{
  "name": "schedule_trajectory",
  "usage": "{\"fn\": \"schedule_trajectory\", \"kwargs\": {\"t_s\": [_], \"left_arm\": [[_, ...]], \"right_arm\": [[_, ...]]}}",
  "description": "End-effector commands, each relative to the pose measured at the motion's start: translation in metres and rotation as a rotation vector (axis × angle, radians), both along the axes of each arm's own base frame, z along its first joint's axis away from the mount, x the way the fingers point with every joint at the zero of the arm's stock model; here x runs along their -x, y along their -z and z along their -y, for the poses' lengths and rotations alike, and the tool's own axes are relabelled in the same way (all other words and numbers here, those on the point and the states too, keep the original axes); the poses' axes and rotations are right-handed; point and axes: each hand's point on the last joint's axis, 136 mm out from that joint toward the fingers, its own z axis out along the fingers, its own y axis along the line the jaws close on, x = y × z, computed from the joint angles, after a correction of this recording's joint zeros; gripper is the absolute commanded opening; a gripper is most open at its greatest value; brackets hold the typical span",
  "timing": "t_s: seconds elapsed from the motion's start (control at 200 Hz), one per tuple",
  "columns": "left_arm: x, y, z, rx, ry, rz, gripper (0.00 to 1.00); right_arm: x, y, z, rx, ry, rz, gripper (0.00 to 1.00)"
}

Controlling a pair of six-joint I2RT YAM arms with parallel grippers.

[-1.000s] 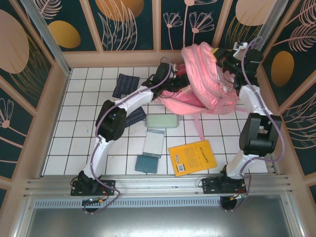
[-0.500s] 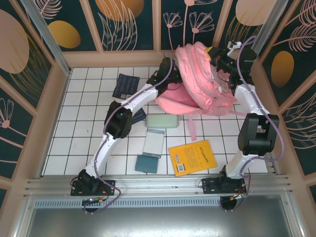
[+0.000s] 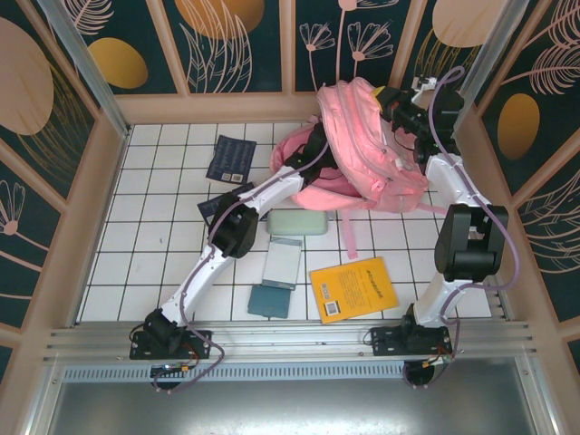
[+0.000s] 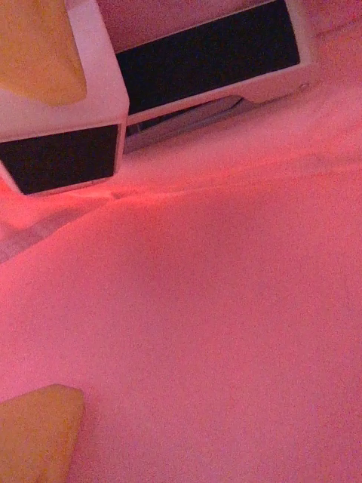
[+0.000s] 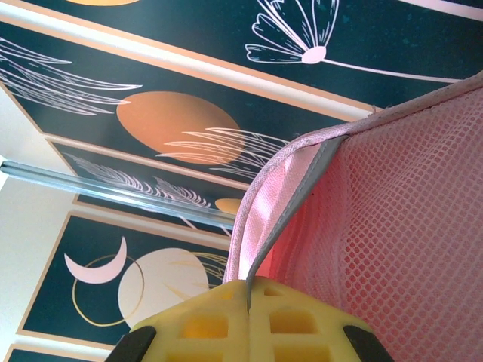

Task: Pack the student bag

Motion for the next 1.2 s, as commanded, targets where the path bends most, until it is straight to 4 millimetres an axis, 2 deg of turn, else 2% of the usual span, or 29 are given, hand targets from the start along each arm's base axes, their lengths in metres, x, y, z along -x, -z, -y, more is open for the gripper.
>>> {"fn": "schedule_trajectory", "kwargs": {"t_s": [0.0, 0.08, 0.16, 0.225, 0.285, 0.335, 0.46, 0.576, 0.616, 0.631, 0.671, 0.741, 0.931, 1.066, 1.196], "left_arm": [[0.007, -0.065, -0.009, 0.032, 0.017, 0.13, 0.96], [0.012, -0.074, -0.022, -0.047, -0.006, 0.173, 0.99], [0.02, -0.084, -0.047, -0.137, -0.066, 0.235, 0.98], [0.023, -0.086, -0.079, -0.241, -0.156, 0.279, 0.99], [0.021, -0.082, -0.114, -0.378, -0.277, 0.312, 0.99], [0.022, -0.087, -0.144, -0.471, -0.389, 0.335, 0.99], [0.029, -0.085, -0.222, -0.64, -0.669, 0.265, 0.99], [0.043, -0.084, -0.258, -0.609, -0.688, 0.205, 0.99], [0.05, -0.078, -0.264, -0.616, -0.669, 0.195, 0.99], [0.055, -0.087, -0.267, -0.602, -0.661, 0.211, 0.99], [0.064, -0.09, -0.269, -0.609, -0.625, 0.237, 0.99], [0.081, -0.082, -0.276, -0.65, -0.582, 0.23, 0.99], [0.118, -0.067, -0.271, -0.764, -0.33, 0.329, 0.99], [0.13, -0.039, -0.279, -0.962, -0.197, 0.422, 0.99], [0.14, 0.003, -0.282, -1.162, -0.102, 0.443, 0.99]], "right_arm": [[0.013, -0.071, 0.004, 0.033, 0.023, 0.25, 0.0], [0.014, -0.076, 0.013, 0.056, 0.047, 0.26, 0.0], [0.014, -0.076, 0.024, 0.101, 0.082, 0.264, 0.0], [0.012, -0.074, 0.034, 0.15, 0.118, 0.259, 0.0], [0.012, -0.075, 0.04, 0.173, 0.131, 0.267, 0.0], [0.011, -0.075, 0.046, 0.181, 0.141, 0.268, 0.0], [0.011, -0.075, 0.06, 0.197, 0.172, 0.266, 0.0], [0.013, -0.074, 0.066, 0.212, 0.188, 0.269, 0.0], [0.015, -0.074, 0.067, 0.223, 0.193, 0.273, 0.0], [0.015, -0.073, 0.067, 0.227, 0.194, 0.273, 0.0], [0.015, -0.073, 0.067, 0.236, 0.195, 0.275, 0.0], [0.015, -0.072, 0.067, 0.246, 0.197, 0.274, 0.0], [0.014, -0.068, 0.073, 0.299, 0.231, 0.258, 0.0], [0.012, -0.071, 0.084, 0.384, 0.286, 0.244, 0.0], [0.014, -0.07, 0.105, 0.404, 0.354, 0.214, 0.0]]}}
